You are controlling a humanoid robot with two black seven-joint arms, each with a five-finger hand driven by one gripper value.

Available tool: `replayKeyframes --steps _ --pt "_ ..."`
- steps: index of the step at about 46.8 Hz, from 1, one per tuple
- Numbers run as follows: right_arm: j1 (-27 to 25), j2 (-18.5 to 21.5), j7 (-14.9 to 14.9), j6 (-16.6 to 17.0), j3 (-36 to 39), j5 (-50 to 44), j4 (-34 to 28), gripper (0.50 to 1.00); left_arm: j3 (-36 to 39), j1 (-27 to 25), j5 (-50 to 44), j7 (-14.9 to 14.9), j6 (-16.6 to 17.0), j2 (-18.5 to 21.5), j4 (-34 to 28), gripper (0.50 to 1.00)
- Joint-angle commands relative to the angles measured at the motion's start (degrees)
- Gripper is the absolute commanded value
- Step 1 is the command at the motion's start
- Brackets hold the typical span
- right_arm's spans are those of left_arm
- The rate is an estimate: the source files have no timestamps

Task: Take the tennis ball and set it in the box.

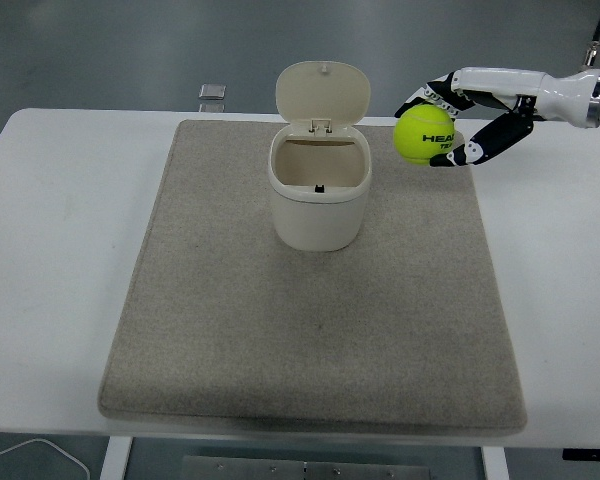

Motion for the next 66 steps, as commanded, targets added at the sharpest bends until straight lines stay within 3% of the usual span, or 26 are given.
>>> replayKeyframes --steps 1,22,34,51,66 --pt "0.22 0.9 -0.01 -0.28 0.03 0.01 0.03 0.5 0.0 0.01 0.0 0.0 0.03 0.0 0.0 0.992" --pt "1.8 7.58 -0.8 -1.86 -0.05 0.09 -0.58 0.502 0.0 0.01 0.0 0.0 0.03 0.0 0.0 0.992" --pt "1.8 9.69 -1.06 -3.0 -0.23 0.09 -1.02 0.539 0.0 0.01 0.0 0.0 0.03 0.0 0.0 0.992" --pt "1.71 11.97 -1.06 -3.71 -0.93 0.01 -2.43 0.643 0.0 0.01 0.0 0.0 0.03 0.0 0.0 0.992" --pt "1.71 14.61 -1.15 -4.5 -2.86 -0.17 -4.97 0.684 0.0 0.01 0.0 0.0 -0.06 0.0 0.0 0.992"
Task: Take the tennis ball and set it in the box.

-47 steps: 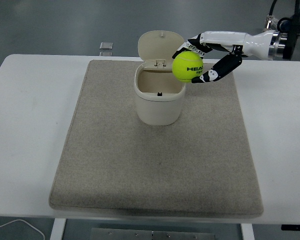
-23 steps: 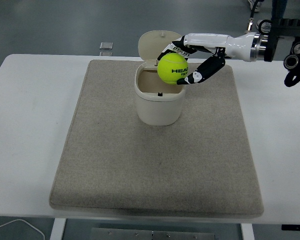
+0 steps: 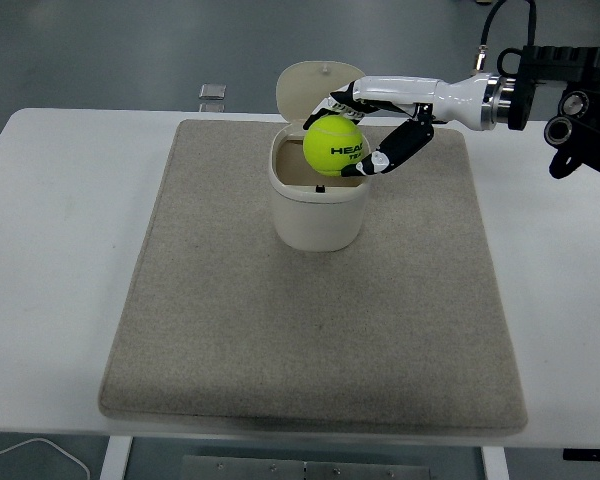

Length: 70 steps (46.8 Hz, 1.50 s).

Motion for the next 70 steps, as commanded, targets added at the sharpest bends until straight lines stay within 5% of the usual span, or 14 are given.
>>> replayKeyframes --steps 1,21,28,47,70 --pt "0.09 0.75 0.0 -0.16 -0.63 -0.1 -0.66 0.686 0.0 0.01 0.0 0.0 0.02 0.0 0.0 0.992" --pt "0.09 1.01 0.09 0.01 -1.42 -0.1 -1.72 0.889 0.0 0.01 0.0 0.0 0.02 0.0 0.0 0.992" --pt "0.18 0.84 0.09 0.36 -1.59 -0.1 -1.72 0.915 0.0 0.01 0.0 0.0 0.02 0.0 0.0 0.992" --pt "0.79 0.13 0.09 1.68 -1.68 0.25 -1.72 0.917 0.0 0.01 0.0 0.0 0.02 0.0 0.0 0.992" --pt "1.41 -8.56 0.0 16.36 -0.54 10.09 -1.01 0.915 0.0 0.01 0.0 0.0 0.02 0.0 0.0 0.992"
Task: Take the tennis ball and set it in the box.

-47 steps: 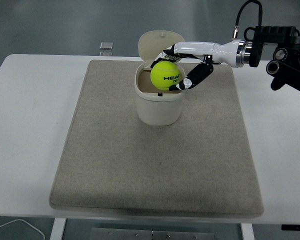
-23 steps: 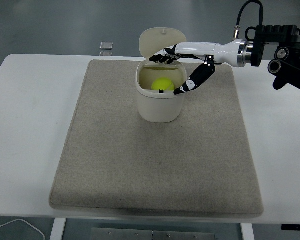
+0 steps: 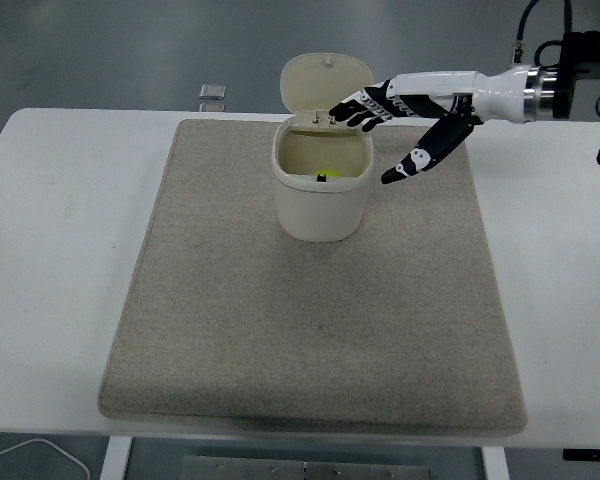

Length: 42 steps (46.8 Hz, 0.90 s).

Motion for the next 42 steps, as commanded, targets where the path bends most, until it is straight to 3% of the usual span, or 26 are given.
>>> replayKeyframes --steps 1,5,11,17,31,38,42 --pt "-0.36 -1.85 -0.09 1.23 0.0 1.96 -0.01 0.915 0.0 0.01 0.0 0.0 0.01 0.0 0.0 0.992" --pt "-0.8 -3.17 -0.27 1.23 0.0 4.69 -0.09 0.915 0.0 0.01 0.0 0.0 0.01 0.0 0.0 0.992" --pt "-3.08 -4.84 -5.71 -0.01 0.09 10.04 -0.62 0.915 0.0 0.01 0.0 0.0 0.01 0.0 0.0 0.992" --pt "-5.63 -4.67 -9.93 -5.37 0.97 18.22 -2.73 0.917 0.0 0.01 0.0 0.0 0.01 0.0 0.0 0.992" --pt "-9.85 -0.98 -10.38 -10.91 2.55 31.67 -7.03 0.917 0.0 0.01 0.0 0.0 0.01 0.0 0.0 0.99" --pt "-11.17 1.66 -10.47 -11.71 2.55 39.4 -10.81 0.915 0.0 0.01 0.0 0.0 0.01 0.0 0.0 0.992" --pt "-11.61 3.15 -12.74 -11.79 2.55 44.06 -12.75 0.915 0.0 0.01 0.0 0.0 0.01 0.0 0.0 0.992"
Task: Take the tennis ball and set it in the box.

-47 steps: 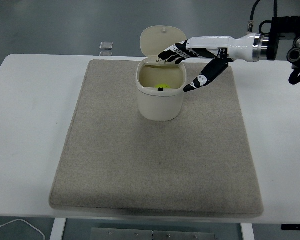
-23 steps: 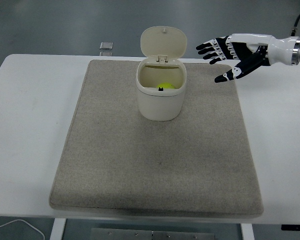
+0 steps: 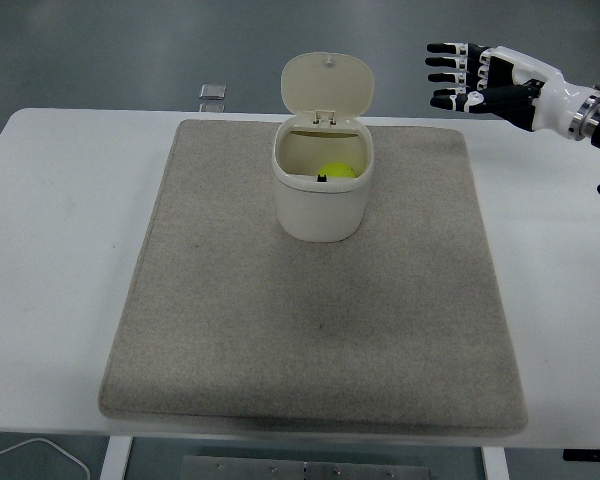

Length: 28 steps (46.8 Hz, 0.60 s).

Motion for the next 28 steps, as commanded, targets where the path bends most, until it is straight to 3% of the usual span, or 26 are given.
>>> replayKeyframes --steps 1,7,15,28 --pt "-0.39 1.47 -2.91 -0.08 -0.03 4.76 -1.72 0.915 0.0 0.0 0.0 0.0 0.0 0.0 0.0 0.992" --pt "-1.8 2.79 -6.52 -2.18 -0.03 12.41 -2.34 0.915 0.0 0.0 0.0 0.0 0.0 0.0 0.0 0.992" --pt "-3.03 4.81 -6.44 -6.14 0.14 15.32 -2.25 0.915 0.0 0.0 0.0 0.0 0.0 0.0 0.0 0.992" --pt "-6.11 5.69 -6.0 -6.41 5.42 14.79 -2.34 0.919 0.0 0.0 0.0 0.0 0.0 0.0 0.0 0.992"
